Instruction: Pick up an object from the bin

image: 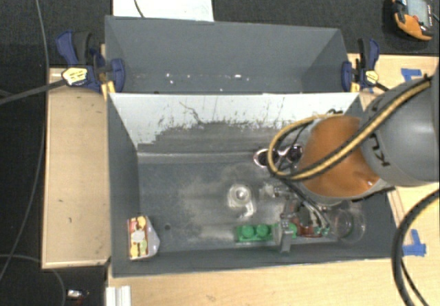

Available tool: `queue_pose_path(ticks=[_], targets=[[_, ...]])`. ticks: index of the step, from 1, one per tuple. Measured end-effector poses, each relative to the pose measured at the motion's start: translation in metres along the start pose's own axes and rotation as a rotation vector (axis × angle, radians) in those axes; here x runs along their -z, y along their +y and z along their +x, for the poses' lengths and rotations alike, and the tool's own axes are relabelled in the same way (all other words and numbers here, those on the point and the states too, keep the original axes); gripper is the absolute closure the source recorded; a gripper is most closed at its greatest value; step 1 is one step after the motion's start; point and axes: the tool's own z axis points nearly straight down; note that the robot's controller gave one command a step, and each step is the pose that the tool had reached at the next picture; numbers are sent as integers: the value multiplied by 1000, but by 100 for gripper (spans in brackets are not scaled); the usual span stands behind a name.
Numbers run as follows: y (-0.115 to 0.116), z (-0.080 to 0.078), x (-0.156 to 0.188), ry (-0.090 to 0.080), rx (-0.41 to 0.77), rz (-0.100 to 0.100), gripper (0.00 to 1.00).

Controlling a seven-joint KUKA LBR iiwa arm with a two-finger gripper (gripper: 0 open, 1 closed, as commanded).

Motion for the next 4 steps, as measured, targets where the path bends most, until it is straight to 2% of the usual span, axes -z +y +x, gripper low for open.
queue_pose_path(ticks=[1, 2, 3, 4], targets=[[13, -17, 1, -12, 9, 0, 0], [-8, -2, 1, -1, -17, 0, 0], [4, -9, 5, -19, -1, -3, 100], [4, -9, 5, -19, -1, -3, 100]])
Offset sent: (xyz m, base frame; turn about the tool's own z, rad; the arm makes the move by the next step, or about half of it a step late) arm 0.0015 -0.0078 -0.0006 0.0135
